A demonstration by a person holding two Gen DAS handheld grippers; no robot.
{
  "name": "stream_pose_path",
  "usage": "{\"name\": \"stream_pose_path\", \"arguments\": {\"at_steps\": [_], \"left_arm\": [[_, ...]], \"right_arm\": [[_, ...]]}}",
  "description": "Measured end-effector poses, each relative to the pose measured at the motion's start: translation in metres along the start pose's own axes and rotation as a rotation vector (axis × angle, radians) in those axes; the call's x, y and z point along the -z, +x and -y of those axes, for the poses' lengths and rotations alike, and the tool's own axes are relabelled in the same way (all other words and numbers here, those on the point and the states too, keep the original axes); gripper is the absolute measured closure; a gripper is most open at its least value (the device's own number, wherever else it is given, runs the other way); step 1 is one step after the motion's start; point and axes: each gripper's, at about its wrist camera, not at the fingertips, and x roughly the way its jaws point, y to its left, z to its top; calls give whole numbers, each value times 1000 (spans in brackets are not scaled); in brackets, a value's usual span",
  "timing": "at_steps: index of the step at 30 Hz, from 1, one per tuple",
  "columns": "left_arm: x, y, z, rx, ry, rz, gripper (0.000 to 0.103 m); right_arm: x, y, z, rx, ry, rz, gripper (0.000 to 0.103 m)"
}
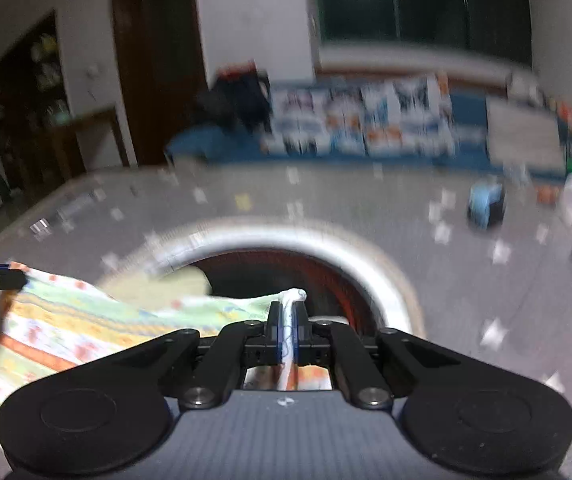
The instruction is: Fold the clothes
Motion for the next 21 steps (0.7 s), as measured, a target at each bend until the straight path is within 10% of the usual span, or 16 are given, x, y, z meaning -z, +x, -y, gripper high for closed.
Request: {"name": "stream_pose_path", "arguments": {"at_steps": [10,21], "left_arm": [[1,-15,-3,-45,-37,9,87],[-15,6,43,165,-34,-31,87]], "right_arm": [[0,-3,-11,37,-58,14,91],[-2,39,-58,-132,-111,-62,87]]}}
